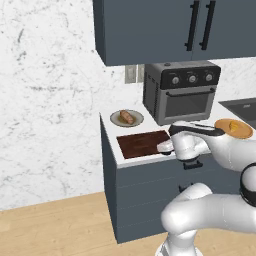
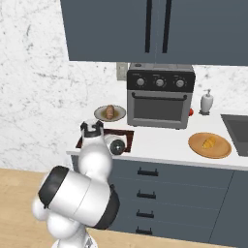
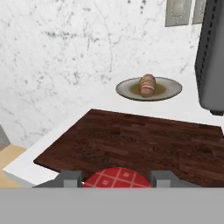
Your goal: From the different types of pastries on the counter, select a croissant and place it on the cutting board. Then retrieve a jar of jam from the cabinet and place it alongside the croissant on the cutting board.
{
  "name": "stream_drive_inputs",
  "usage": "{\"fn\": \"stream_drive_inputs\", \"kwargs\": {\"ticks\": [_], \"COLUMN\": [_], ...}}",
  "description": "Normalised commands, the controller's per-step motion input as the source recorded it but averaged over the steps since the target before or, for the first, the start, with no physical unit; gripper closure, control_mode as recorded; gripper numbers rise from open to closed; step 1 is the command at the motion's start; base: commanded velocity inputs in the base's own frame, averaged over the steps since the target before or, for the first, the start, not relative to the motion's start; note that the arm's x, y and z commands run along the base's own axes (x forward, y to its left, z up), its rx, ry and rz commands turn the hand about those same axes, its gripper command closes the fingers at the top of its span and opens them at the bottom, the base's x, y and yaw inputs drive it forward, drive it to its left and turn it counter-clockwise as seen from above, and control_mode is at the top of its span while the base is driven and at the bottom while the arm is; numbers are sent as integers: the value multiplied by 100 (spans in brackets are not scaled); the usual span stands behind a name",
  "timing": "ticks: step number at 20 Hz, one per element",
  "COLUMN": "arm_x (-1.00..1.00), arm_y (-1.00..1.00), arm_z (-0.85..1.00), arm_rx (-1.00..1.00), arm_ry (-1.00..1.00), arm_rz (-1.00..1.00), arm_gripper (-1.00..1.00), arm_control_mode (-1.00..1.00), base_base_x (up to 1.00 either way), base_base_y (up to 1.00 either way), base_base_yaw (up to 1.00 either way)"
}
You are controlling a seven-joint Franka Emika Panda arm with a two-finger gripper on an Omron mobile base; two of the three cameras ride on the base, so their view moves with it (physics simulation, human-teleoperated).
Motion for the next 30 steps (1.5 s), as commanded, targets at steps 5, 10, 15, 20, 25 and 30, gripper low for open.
{"fn": "stream_drive_inputs", "kwargs": {"ticks": [5, 10, 15, 20, 25, 30], "arm_x": [39, 53, 45, 39, 66, 56], "arm_y": [15, 14, 4, 0, -5, 0], "arm_z": [0, 0, 0, -12, -7, 0], "arm_rx": [0, 0, 0, 0, 0, 0], "arm_ry": [-1, 0, 0, 0, 0, 0], "arm_rz": [9, 6, 8, 13, 16, 14], "arm_gripper": [100, 100, 100, 100, 100, 100], "arm_control_mode": [-100, -100, -100, -100, -100, -100], "base_base_x": [0, 0, 0, 0, 0, 0], "base_base_y": [0, 0, 0, 0, 0, 0], "base_base_yaw": [0, 0, 0, 0, 0, 0]}}
